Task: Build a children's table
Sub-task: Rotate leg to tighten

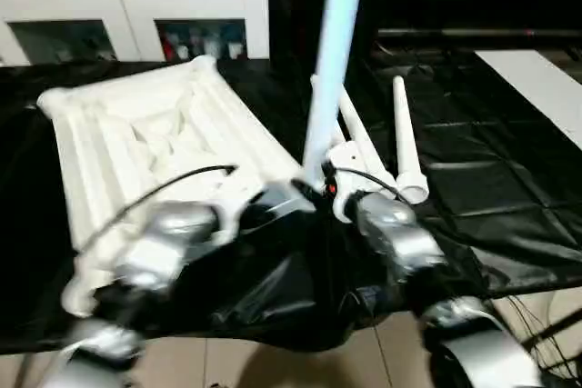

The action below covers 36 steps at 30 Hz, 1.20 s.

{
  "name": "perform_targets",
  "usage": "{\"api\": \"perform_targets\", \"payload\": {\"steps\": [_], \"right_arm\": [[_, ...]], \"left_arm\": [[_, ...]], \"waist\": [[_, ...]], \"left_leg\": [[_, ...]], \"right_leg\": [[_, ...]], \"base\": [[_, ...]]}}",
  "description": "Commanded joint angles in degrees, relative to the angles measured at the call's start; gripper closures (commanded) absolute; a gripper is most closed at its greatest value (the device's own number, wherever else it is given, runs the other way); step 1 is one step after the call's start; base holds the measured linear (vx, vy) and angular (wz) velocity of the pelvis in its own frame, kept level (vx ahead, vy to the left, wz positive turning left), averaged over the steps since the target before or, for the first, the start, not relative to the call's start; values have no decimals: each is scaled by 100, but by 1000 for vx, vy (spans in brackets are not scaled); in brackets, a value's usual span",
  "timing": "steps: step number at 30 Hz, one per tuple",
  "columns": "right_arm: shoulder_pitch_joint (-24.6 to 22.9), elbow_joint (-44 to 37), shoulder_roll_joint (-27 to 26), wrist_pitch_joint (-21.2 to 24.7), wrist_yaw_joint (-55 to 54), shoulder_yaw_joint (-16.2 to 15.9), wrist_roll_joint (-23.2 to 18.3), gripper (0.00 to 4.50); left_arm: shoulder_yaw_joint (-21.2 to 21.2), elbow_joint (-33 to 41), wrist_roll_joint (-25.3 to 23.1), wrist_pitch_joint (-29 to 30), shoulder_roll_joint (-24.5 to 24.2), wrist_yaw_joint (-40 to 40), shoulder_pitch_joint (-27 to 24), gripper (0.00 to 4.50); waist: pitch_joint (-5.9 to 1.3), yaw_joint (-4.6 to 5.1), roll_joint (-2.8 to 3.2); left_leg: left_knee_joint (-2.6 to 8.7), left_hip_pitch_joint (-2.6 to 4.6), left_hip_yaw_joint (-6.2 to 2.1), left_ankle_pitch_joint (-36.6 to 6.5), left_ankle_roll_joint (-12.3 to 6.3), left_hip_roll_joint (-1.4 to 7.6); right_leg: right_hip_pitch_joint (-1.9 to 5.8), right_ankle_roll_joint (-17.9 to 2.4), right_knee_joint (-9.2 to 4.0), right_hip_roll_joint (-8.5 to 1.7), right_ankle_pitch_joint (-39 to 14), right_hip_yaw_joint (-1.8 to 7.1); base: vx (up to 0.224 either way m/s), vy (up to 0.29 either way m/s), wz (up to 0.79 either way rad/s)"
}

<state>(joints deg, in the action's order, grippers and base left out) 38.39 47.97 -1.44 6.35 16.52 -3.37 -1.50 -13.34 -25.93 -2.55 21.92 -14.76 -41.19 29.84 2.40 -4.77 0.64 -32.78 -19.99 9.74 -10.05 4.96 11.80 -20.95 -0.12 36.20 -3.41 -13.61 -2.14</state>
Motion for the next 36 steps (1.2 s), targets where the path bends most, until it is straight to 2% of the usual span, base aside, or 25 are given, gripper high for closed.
{"api": "perform_targets", "payload": {"steps": [1,3,8,9,13,16,17,18,21,22,23,24,25,27,28,33,34,36], "right_arm": [[-72,439,-555,245,-96,-123,-129,183],[-14,545,-622,188,-226,-131,-63,183],[77,663,-722,77,-117,-84,-77,183],[88,666,-740,37,-52,-38,-119,127],[126,643,-698,-89,154,-8,-158,95],[129,385,-418,-188,455,-180,-19,68],[122,307,-345,-163,526,-234,29,62],[110,212,-266,-135,598,-294,83,54],[-6,-397,129,27,1257,-565,145,23],[-39,-525,212,46,1442,-612,144,23],[-123,-840,468,38,1931,-733,143,23],[-145,-918,543,21,2069,-761,147,23],[-208,-1101,772,-84,2474,-857,161,23],[-289,-1257,1020,-164,2922,-971,129,23],[-342,-1333,1154,-176,3172,-1034,83,23],[-494,-1564,1389,-181,3696,-1135,-30,23],[-510,-1599,1407,-168,3758,-1145,-52,23],[-584,-1763,1490,-87,3978,-1203,-102,23]], "left_arm": [[52,-583,-127,149,343,862,146,450],[49,-684,-162,164,432,943,222,450],[18,-753,-251,110,459,961,299,450],[-8,-756,-273,72,435,927,297,450],[-119,-664,-321,-81,280,646,203,450],[-247,-354,-338,-153,-40,181,6,450],[-250,-309,-335,-150,-103,117,-27,450],[-250,-261,-326,-158,-170,44,-65,450],[-171,-135,-260,-231,-437,-213,-200,450],[-161,-108,-238,-273,-495,-286,-230,450],[-151,5,-152,-494,-684,-574,-331,450],[-155,50,-118,-567,-745,-669,-366,450],[-151,200,-26,-588,-925,-915,-462,450],[-150,402,86,-665,-1143,-1247,-592,450],[-150,543,168,-767,-1280,-1494,-685,450],[-146,1059,506,-886,-1694,-2319,-950,450],[-154,1103,512,-852,-1741,-2368,-965,450],[-190,1212,586,-801,-1914,-2541,-1011,450]], "waist": [[-206,25,9],[-212,0,20],[-233,-14,30],[-233,-12,34],[-229,6,34],[-247,55,19],[-254,49,24],[-264,62,8],[-301,73,16],[-339,75,9],[-329,72,22],[-349,74,14],[-343,76,23],[-362,81,34],[-361,83,31],[-323,69,50],[-315,70,39],[-298,20,41]], "left_leg": [[435,70,-59,-1903,255,116],[432,71,-49,-1845,231,113],[445,23,-58,-1763,190,114],[450,26,-59,-1793,184,116],[480,4,-80,-1930,175,114],[489,-60,-86,-1671,144,120],[477,-42,-79,-1649,136,119],[458,-43,-68,-1511,102,119],[415,-70,-45,-1068,8,109],[366,-95,-34,-712,-86,95],[363,-105,-40,-607,-109,89],[336,-129,-37,-511,-182,86],[335,-132,-42,-493,-206,85],[307,-100,-28,-418,-287,94],[295,-105,-20,-371,-368,91],[329,-69,-7,-671,-314,133],[331,-57,0,-702,-302,136],[340,-50,6,-779,-276,143]], "right_leg": [[42,-886,-595,-415,-1826,259],[30,-896,-594,-413,-1653,261],[62,-852,-587,-428,-1522,253],[58,-842,-593,-429,-1560,252],[66,-754,-621,-438,-1862,240],[101,-774,-588,-435,-1616,227],[90,-784,-594,-436,-1583,229],[103,-853,-571,-429,-1359,237],[139,-952,-510,-400,-619,227],[171,-1044,-432,-380,106,222],[176,-1072,-417,-369,311,213],[191,-1084,-387,-355,647,199],[192,-1099,-383,-355,738,195],[181,-1199,-349,-343,1087,192],[183,-1318,-332,-325,1349,184],[153,-1424,-357,-340,847,184],[140,-1436,-367,-333,789,184],[133,-1419,-375,-346,548,191]], "base": [[0,0,0],[0,0,0],[0,0,0],[0,0,0],[0,0,0],[0,0,0],[0,0,0],[0,0,0],[0,0,0],[0,0,0],[0,0,0],[0,0,0],[0,0,0],[0,0,0],[0,0,0],[0,0,0],[0,0,0],[0,0,0]]}}
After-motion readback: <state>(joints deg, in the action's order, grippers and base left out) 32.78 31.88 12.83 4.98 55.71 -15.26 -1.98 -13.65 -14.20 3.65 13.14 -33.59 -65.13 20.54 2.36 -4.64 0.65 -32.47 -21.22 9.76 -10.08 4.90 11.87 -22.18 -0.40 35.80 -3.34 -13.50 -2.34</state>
